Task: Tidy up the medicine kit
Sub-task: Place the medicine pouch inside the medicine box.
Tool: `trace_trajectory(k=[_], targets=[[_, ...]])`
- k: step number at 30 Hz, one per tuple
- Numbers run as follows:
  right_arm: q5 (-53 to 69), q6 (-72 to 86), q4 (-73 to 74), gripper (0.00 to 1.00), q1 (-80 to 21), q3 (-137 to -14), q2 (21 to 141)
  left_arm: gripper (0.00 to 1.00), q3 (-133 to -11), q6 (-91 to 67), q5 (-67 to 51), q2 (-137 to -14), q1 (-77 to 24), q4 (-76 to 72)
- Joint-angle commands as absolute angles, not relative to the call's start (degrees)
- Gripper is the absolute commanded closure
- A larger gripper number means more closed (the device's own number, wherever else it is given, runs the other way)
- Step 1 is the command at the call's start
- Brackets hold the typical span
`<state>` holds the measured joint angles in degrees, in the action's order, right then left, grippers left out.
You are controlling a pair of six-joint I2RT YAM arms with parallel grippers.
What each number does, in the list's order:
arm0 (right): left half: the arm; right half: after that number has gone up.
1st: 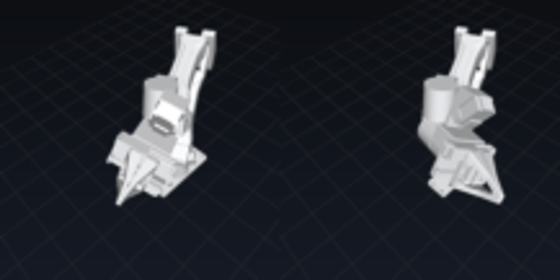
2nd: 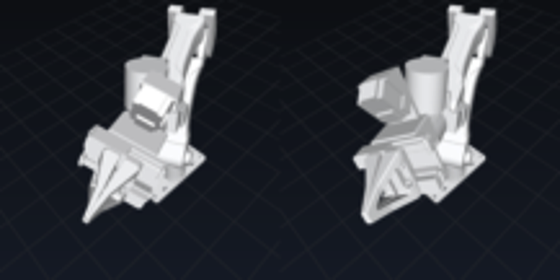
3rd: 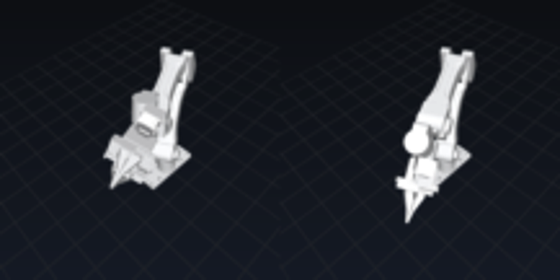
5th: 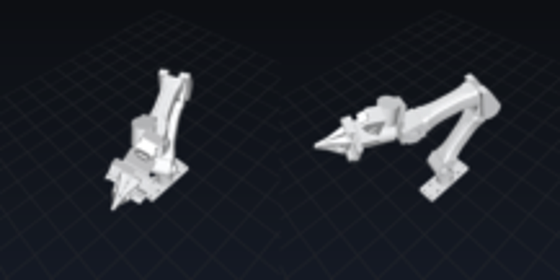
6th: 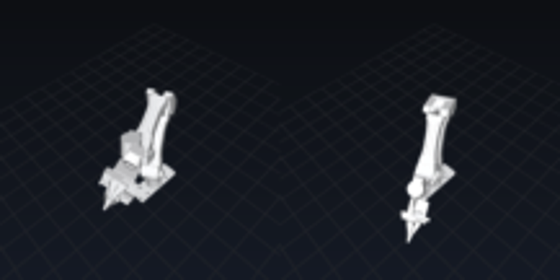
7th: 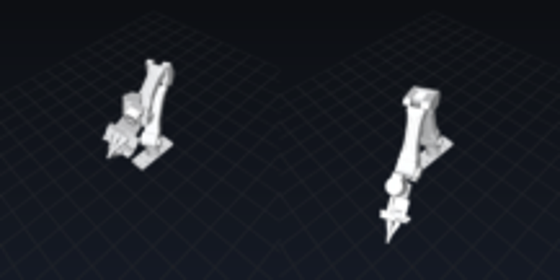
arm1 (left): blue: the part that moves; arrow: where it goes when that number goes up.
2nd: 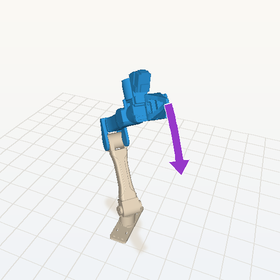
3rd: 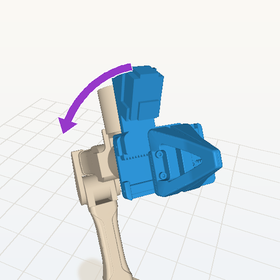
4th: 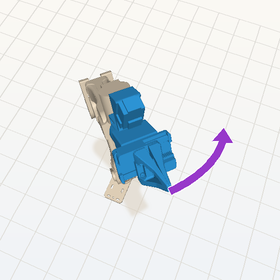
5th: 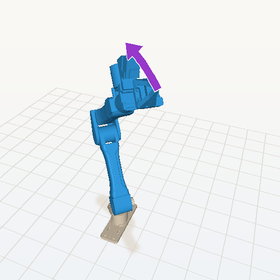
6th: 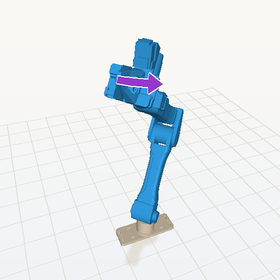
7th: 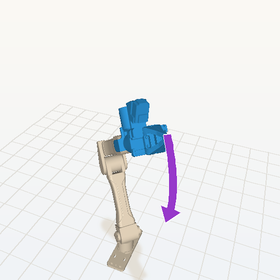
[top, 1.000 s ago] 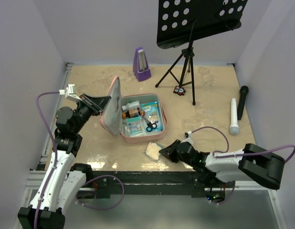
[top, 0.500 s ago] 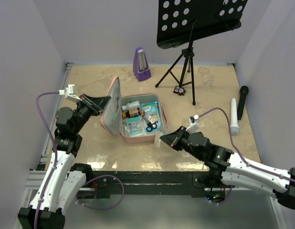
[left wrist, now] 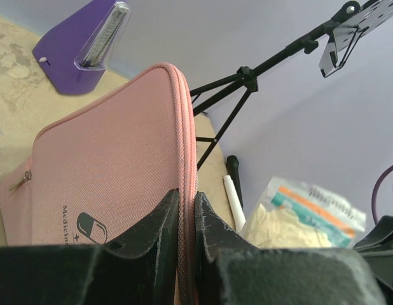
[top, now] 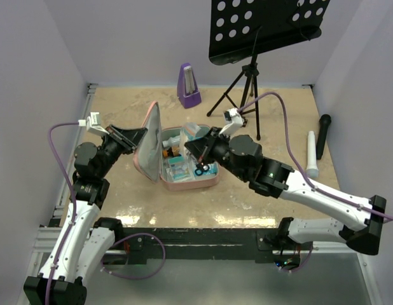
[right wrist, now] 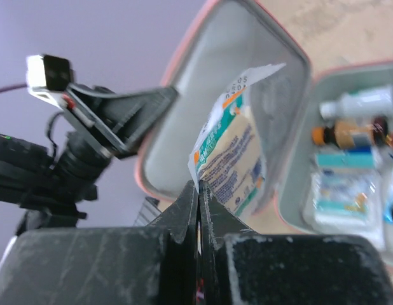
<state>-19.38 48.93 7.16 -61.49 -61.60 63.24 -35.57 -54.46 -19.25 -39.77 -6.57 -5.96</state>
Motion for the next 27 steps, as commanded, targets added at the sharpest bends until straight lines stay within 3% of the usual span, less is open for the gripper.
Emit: trace_trajectory(k=[1, 14, 27], targets=[[-15.66, 43.51, -2.63, 1.0, -61.35, -68.98, 69.86, 1.0, -37.18, -52.82, -19.07, -40.17, -6.94, -4.13], [-9.05, 46.14, -9.06, 1.0, -60.56, -80.5, 84.72, 1.0, -39.02, -52.82, -19.51, -40.25, -6.94, -3.52], [-11.42, 49.13, -8.35, 1.0, -60.03, -79.02, 92.46, 1.0, -40.69, -53.7, -20.04, -39.55, -6.94, -3.25]])
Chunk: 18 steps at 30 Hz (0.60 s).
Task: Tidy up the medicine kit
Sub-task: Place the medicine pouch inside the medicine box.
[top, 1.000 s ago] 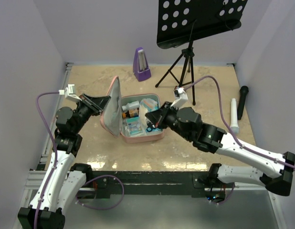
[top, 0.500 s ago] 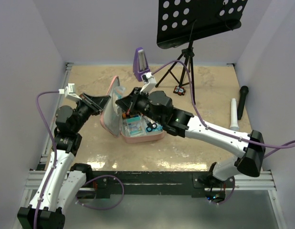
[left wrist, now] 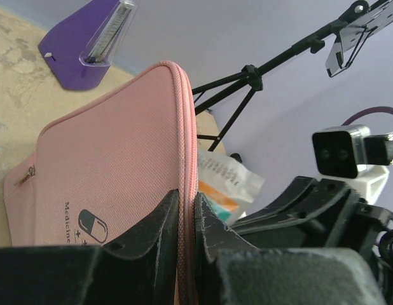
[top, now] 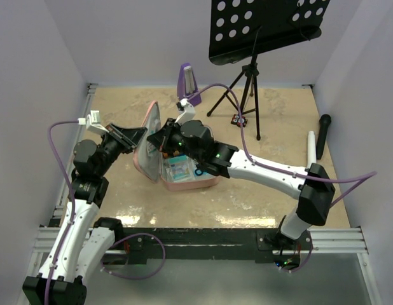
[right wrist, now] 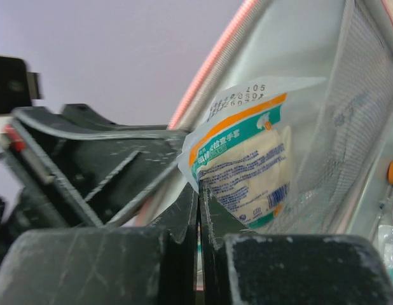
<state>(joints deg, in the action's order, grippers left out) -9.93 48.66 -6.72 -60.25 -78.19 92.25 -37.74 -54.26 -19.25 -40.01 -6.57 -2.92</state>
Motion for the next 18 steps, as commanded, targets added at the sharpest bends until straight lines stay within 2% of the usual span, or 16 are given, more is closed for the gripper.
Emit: trace_trajectory(k=[1, 5, 8, 10, 12, 16, 18], targets=[[-11.6, 48.78, -8.35, 1.0, -60.03, -79.01, 92.81, 1.0, -40.87, -53.53, -19.95, -39.46, -6.94, -2.99], [-11.51, 46.5, -6.51, 1.0, -60.03, -79.8, 93.6, 1.0, -40.96, -53.61, -19.86, -39.46, -6.94, -2.9], [-12.91, 44.74, -5.63, 0.74, -60.03, -79.72, 91.68, 1.0, -40.96, -53.44, -19.77, -39.55, -6.94, -2.9], [-13.36, 43.77, -4.93, 0.63, -60.03, -79.72, 89.83, 1.0, -40.96, -53.26, -19.69, -39.64, -6.94, -2.73], [-13.97, 42.81, -3.26, 0.57, -60.12, -79.98, 88.16, 1.0, -40.96, -53.0, -19.6, -39.55, -6.94, -2.55], [-15.29, 39.56, -0.09, 0.55, -60.12, -81.03, 85.96, 1.0, -41.13, -52.82, -19.42, -39.55, -6.94, -2.37], [-16.87, 37.71, 2.98, 0.59, -60.12, -81.47, 85.43, 1.0, -41.22, -52.82, -19.42, -39.73, -6.94, -2.37]])
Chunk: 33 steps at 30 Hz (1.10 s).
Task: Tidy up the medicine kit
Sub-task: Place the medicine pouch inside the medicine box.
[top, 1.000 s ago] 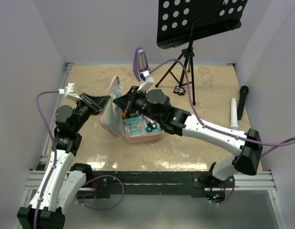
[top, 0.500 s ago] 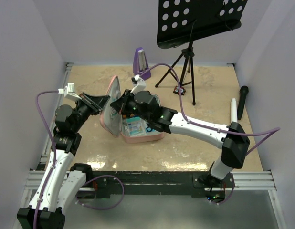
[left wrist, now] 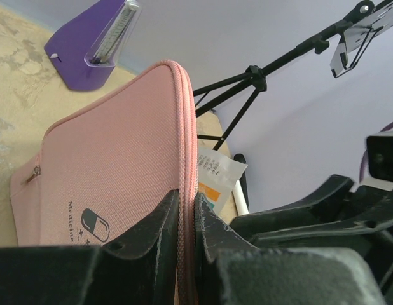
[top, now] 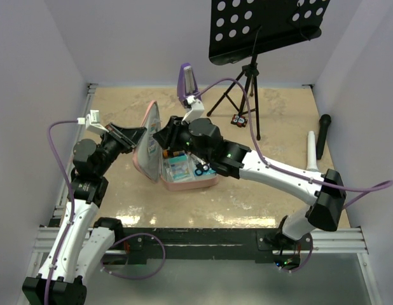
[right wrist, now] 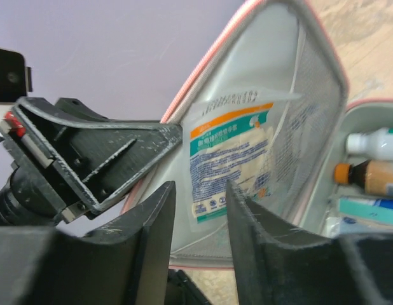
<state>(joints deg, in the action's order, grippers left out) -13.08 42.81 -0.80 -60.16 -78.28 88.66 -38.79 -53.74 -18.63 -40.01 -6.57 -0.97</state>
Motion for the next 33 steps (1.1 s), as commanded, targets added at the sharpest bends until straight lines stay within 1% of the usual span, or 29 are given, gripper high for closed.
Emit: trace_trajectory(k=[1, 2, 3, 4, 5, 9, 16, 22, 28, 33], targets=[[-16.96, 36.31, 3.16, 0.65, -60.12, -81.65, 85.17, 1.0, -41.39, -52.82, -19.42, -39.9, -6.94, -2.37], [-16.61, 34.82, 3.16, 0.77, -60.12, -81.91, 85.17, 1.0, -41.48, -52.91, -19.25, -39.82, -6.94, -2.46], [-16.61, 33.41, 3.86, 0.86, -60.12, -82.61, 85.6, 1.0, -41.66, -53.08, -19.25, -39.99, -6.94, -2.72], [-16.35, 31.75, 4.82, 0.94, -60.29, -84.01, 86.56, 1.0, -41.57, -53.35, -19.25, -39.99, -6.94, -3.07], [-16.17, 30.34, 6.49, 1.0, -60.38, -85.85, 87.7, 1.0, -41.66, -53.52, -19.25, -40.08, -6.94, -3.25], [-13.63, 26.29, 9.84, 1.0, -60.73, -91.66, 92.8, 1.0, -42.1, -54.23, -19.25, -40.34, -6.94, -3.87], [-8.97, 25.05, 10.37, 1.0, -61.61, -93.51, 97.64, 1.0, -42.98, -54.75, -18.81, -39.73, -6.94, -3.43], [-8.79, 25.58, 11.25, 1.0, -61.61, -94.04, 101.33, 1.0, -43.59, -55.28, -19.25, -39.46, -6.94, -3.34], [-13.53, 25.58, 17.83, 1.0, -61.17, -99.66, 106.96, 1.0, -44.3, -55.46, -19.25, -39.11, -6.94, -2.99], [-13.71, 25.58, 12.4, 1.0, -61.44, -95.54, 98.37, 1.0, -44.56, -54.05, -18.11, -39.37, -6.94, -1.32]])
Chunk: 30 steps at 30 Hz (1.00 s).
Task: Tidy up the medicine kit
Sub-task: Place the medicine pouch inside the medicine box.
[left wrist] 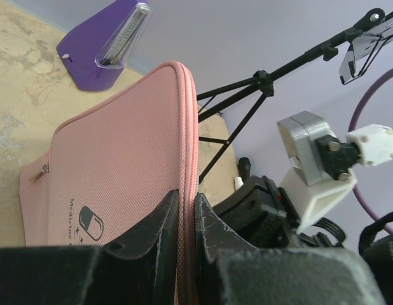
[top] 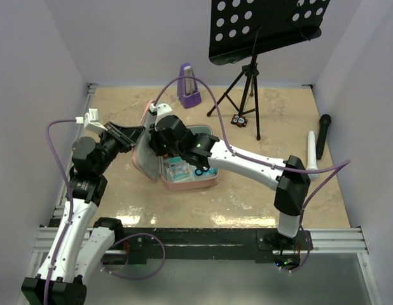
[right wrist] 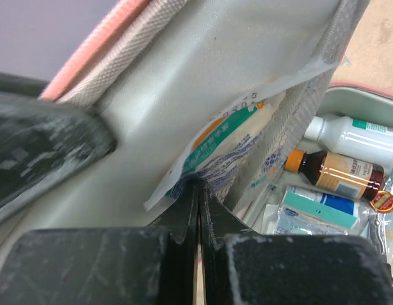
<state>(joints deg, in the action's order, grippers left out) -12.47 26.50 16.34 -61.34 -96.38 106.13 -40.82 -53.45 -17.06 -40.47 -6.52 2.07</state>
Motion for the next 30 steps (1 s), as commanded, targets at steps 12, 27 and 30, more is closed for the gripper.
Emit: trace_trajectory(k=[12, 27, 30], targets=[[-20.12, 20.22, 18.29, 1.0, -61.08, -103.27, 99.57, 1.0, -44.65, -53.17, -19.16, -40.87, -6.94, -1.85], [-13.28, 21.18, 19.33, 1.0, -60.03, -101.17, 108.37, 1.0, -46.76, -53.52, -19.25, -40.43, -6.94, -1.58], [-14.76, 21.88, 18.99, 1.0, -60.12, -100.38, 106.71, 1.0, -47.2, -53.88, -19.16, -40.43, -6.94, -2.11]])
